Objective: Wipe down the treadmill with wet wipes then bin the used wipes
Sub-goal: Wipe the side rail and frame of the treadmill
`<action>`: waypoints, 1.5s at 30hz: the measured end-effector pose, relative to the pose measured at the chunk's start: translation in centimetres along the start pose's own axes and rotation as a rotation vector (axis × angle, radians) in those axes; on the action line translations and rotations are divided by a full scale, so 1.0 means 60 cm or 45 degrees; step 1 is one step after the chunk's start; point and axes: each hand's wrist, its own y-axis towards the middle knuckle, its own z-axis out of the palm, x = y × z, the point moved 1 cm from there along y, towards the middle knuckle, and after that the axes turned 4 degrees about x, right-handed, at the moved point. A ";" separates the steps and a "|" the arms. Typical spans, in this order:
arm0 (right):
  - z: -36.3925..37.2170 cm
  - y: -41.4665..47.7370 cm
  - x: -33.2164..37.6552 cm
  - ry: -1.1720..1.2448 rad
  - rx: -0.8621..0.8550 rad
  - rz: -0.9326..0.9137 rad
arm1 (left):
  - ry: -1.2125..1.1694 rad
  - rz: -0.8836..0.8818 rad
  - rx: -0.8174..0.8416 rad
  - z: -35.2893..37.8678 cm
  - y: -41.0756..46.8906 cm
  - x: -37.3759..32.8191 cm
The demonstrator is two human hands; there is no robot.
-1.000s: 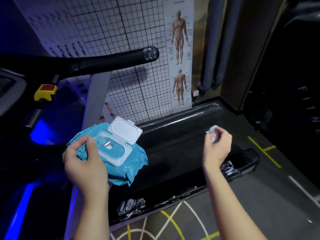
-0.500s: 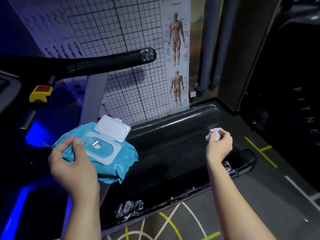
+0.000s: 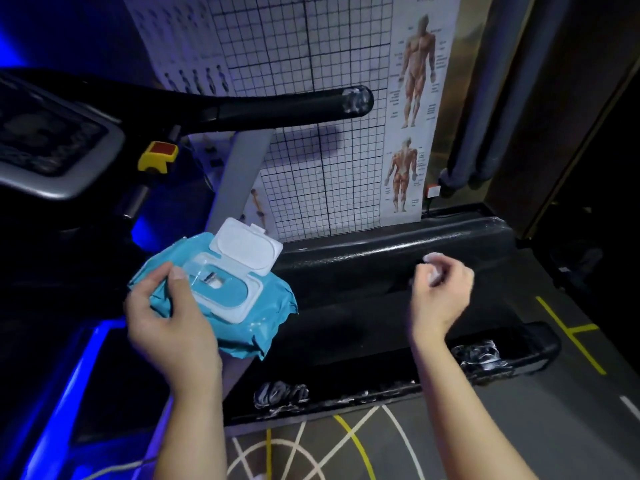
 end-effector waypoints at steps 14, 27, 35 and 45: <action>0.050 -0.087 -0.047 -0.155 0.082 -0.186 | 0.085 0.021 -0.235 -0.099 0.041 0.004; 0.121 -0.277 -0.018 -0.215 0.485 -0.402 | -0.046 0.098 0.031 -0.080 0.122 -0.003; 0.123 -0.348 0.040 -0.232 0.254 -0.320 | -0.077 0.097 0.170 -0.118 0.184 0.024; 0.134 -0.289 0.047 -0.102 -0.119 0.254 | -0.098 0.196 0.402 -0.187 0.239 0.030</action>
